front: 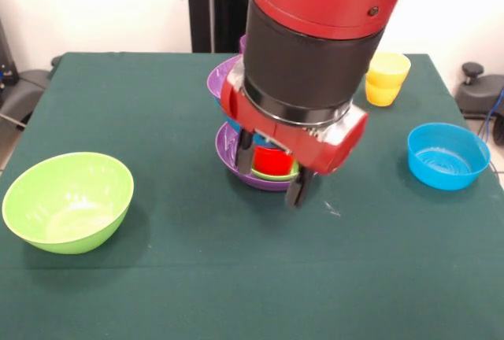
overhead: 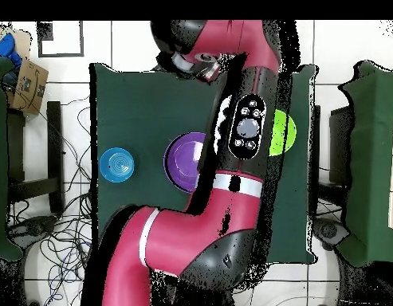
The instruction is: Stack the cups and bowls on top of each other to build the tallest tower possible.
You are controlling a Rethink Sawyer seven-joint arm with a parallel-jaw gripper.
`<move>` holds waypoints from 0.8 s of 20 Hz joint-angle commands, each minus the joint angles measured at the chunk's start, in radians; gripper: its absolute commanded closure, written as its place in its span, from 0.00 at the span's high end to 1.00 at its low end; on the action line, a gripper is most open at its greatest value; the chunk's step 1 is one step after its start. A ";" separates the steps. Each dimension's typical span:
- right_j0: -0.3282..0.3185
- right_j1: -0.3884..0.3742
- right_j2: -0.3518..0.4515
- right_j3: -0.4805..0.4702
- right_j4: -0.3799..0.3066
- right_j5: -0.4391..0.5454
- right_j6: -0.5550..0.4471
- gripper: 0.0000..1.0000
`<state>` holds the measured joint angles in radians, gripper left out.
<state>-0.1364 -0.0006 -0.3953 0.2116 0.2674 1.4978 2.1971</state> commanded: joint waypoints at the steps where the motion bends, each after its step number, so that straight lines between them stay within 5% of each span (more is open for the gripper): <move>1: -0.020 0.025 -0.095 -0.140 0.123 0.156 0.061 1.00; 9: -0.030 0.043 -0.280 -0.160 0.293 0.143 0.055 1.00; 16: -0.016 0.031 -0.335 -0.144 0.371 -0.006 0.058 1.00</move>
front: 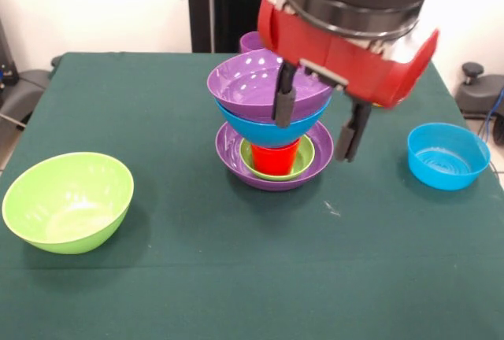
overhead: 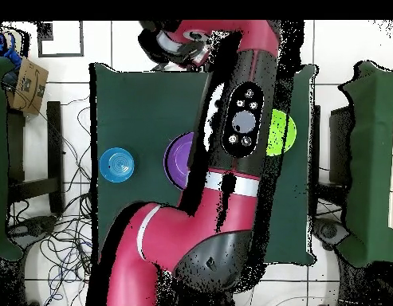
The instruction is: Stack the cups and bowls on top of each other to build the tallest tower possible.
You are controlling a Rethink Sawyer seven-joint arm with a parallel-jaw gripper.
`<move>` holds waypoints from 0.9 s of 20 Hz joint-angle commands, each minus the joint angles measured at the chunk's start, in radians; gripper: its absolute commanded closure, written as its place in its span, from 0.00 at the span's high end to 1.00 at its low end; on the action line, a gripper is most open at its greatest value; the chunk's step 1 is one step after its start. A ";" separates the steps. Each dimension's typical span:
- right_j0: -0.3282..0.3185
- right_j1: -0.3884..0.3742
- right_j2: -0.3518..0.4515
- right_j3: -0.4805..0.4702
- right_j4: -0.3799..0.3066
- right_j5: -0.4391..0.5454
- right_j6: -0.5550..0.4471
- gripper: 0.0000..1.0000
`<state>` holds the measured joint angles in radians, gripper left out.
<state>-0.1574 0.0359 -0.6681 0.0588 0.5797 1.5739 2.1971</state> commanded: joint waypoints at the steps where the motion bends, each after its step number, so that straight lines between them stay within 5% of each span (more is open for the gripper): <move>1: 0.009 -0.007 -0.084 0.008 0.053 -0.090 0.049 1.00; 5: 0.065 -0.027 -0.079 0.086 0.017 -0.057 0.162 1.00; 10: 0.190 -0.109 0.041 0.363 -0.080 -0.176 0.187 1.00; 18: 0.335 -0.245 0.054 0.651 -0.058 -0.228 0.239 1.00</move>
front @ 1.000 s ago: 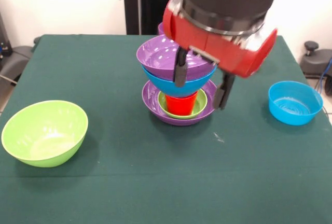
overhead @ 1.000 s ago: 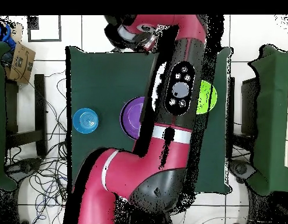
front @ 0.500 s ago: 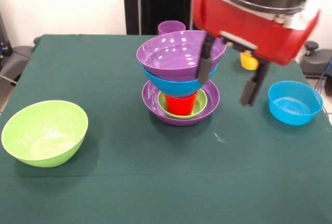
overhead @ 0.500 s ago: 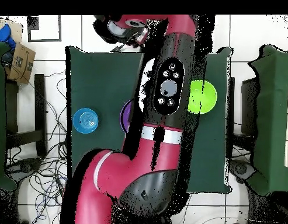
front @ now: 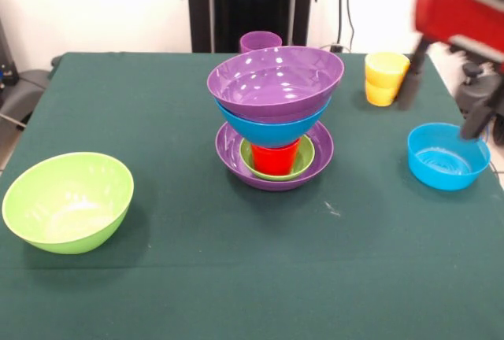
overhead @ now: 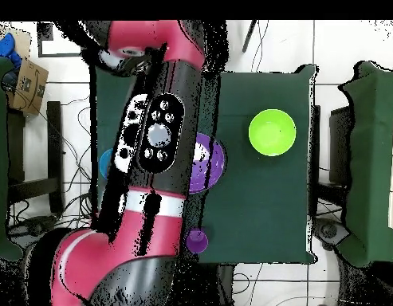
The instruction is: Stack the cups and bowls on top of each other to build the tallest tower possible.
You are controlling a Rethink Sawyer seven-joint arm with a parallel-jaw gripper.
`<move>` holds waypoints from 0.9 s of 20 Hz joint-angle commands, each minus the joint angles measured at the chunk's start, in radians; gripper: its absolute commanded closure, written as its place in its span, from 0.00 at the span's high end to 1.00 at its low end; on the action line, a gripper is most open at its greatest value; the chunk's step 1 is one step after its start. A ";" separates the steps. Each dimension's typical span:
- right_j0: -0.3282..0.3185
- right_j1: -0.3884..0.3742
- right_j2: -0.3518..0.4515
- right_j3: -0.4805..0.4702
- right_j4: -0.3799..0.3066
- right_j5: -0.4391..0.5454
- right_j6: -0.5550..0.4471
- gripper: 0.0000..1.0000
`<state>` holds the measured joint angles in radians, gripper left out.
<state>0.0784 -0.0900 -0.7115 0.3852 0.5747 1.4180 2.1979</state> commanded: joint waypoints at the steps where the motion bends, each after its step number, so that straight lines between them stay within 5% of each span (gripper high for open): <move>1: 0.112 -0.131 0.094 0.344 -0.046 -0.072 0.242 1.00; 11: 0.215 -0.243 0.072 0.628 -0.054 -0.216 0.231 1.00; 18: 0.250 -0.304 0.086 0.795 -0.084 -0.363 0.124 1.00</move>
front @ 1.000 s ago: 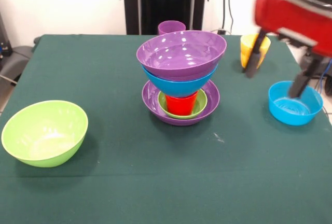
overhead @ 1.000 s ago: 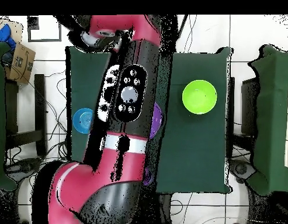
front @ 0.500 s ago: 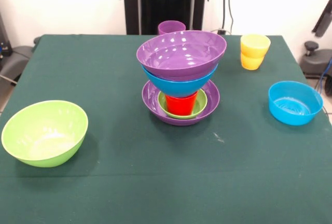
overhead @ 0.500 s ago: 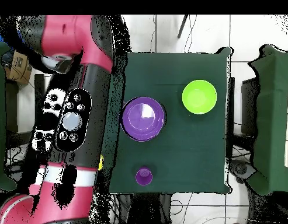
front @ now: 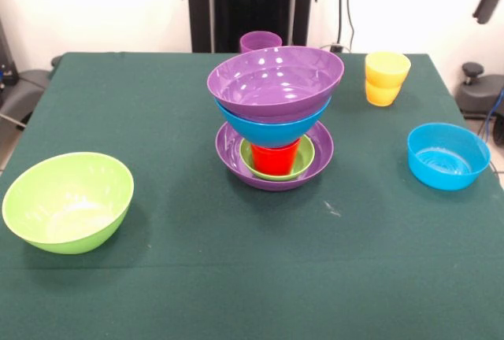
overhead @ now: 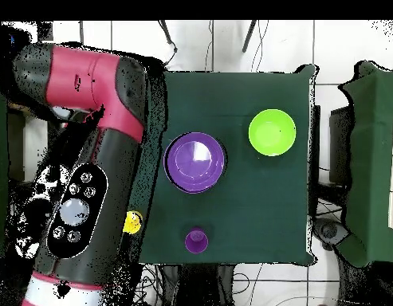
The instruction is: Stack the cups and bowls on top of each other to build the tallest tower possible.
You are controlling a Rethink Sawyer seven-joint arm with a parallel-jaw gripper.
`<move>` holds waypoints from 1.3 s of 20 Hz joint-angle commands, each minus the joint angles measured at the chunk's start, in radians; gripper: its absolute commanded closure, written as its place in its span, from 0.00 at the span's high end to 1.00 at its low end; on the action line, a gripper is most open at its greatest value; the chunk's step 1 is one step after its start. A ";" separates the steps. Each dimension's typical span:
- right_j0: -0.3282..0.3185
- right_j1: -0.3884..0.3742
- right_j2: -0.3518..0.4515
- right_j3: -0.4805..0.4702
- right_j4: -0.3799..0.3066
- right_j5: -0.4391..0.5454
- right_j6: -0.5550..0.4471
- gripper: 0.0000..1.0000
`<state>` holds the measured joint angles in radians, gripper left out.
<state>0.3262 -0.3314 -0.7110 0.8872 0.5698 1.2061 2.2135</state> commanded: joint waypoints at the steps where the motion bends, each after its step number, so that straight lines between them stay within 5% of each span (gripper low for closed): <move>1: 0.004 -0.072 0.089 0.316 -0.083 -0.172 0.092 1.00; 10: -0.010 -0.148 0.168 0.510 -0.077 -0.352 -0.017 1.00; 26: -0.058 -0.158 0.207 0.476 -0.159 -0.371 -0.050 1.00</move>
<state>0.3017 -0.5037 -0.6655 1.2783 0.5001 0.8861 2.2135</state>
